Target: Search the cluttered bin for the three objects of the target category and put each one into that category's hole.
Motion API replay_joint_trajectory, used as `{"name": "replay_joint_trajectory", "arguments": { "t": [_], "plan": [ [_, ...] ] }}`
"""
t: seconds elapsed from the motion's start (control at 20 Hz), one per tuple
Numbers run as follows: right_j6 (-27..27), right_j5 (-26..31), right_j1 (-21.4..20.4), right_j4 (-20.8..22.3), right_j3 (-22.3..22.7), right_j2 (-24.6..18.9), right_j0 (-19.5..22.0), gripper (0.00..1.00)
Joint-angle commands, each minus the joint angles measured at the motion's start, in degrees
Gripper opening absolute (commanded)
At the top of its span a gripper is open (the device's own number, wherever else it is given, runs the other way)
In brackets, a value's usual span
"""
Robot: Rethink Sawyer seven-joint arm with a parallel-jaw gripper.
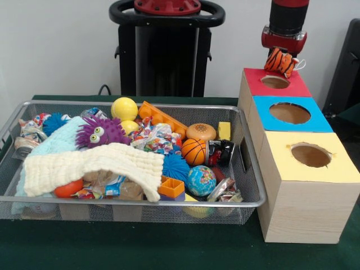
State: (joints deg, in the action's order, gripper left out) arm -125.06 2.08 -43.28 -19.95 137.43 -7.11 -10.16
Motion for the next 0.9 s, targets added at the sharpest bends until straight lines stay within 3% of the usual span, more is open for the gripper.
{"name": "replay_joint_trajectory", "arguments": {
  "t": [0.05,0.55,0.9],
  "plan": [
    [-4.7,10.5,-3.2,-0.4,-12.1,3.5,-1.4,1.00],
    [-6.7,12.9,-3.0,-0.1,-15.0,5.1,-4.3,1.00],
    [-5.4,12.6,-4.1,0.7,-14.0,4.2,-1.9,1.00]
  ]
}}
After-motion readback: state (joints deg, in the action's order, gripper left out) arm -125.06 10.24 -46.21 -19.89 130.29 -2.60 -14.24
